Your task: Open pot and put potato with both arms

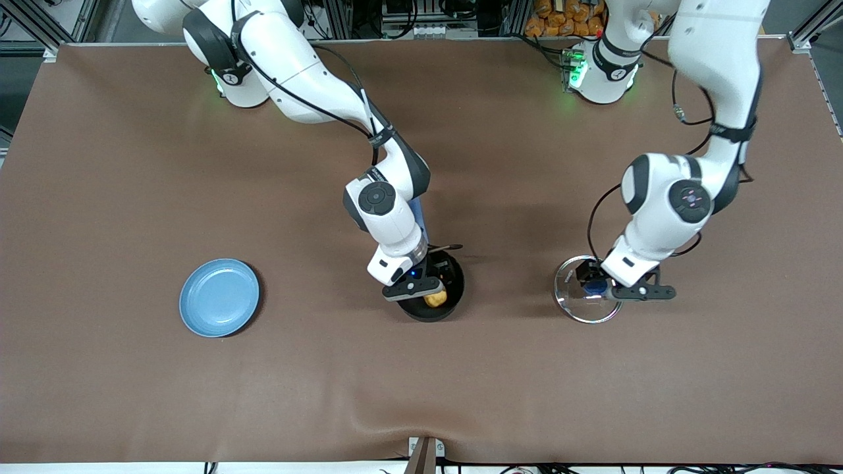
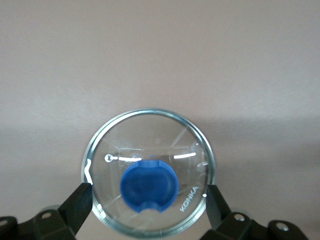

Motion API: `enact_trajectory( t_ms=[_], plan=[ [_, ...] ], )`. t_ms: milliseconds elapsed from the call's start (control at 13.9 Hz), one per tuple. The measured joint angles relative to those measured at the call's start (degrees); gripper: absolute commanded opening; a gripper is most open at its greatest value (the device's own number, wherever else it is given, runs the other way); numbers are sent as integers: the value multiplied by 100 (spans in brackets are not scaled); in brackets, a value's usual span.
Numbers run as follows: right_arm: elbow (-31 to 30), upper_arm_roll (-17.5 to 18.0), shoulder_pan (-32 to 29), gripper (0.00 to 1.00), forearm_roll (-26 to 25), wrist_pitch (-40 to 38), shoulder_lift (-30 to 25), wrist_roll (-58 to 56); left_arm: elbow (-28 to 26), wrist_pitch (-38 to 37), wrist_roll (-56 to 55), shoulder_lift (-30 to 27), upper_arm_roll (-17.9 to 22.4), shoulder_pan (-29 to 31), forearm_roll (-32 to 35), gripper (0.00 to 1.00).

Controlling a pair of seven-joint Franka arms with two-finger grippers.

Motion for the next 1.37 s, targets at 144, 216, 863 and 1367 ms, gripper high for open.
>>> enact_trajectory(
  t_ms=[144, 216, 863, 1367],
  plan=[
    [83, -26, -76, 100, 0, -324, -134, 0, 180, -707, 12, -476, 6, 111, 0, 100],
    [97, -35, -116, 100, 0, -573, -218, 0, 313, -1130, 27, -707, 9, 180, 0, 100],
    [526, -120, -1414, 100, -20, -2578, -1396, -135, 2732, -4793, 84, -1331, 33, 452, 49, 100],
    [502, -119, -2917, 100, -696, -5235, -2635, -1341, 3064, -5155, 85, -1276, 20, 453, 350, 100]
  ],
)
